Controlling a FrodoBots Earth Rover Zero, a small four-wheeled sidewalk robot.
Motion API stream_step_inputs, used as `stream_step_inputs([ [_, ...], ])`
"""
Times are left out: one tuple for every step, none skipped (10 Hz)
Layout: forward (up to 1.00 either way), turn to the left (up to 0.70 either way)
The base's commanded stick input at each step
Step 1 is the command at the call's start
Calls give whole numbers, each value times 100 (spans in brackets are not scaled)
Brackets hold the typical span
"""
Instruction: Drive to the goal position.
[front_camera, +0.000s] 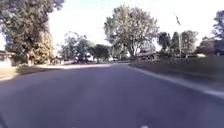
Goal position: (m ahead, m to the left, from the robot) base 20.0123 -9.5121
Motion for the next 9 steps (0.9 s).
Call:
stream_step_inputs([
  [100,0],
  [100,0],
  [100,0],
  [100,0],
  [100,0],
  [100,0],
  [100,0],
  [100,0],
  [100,0],
])
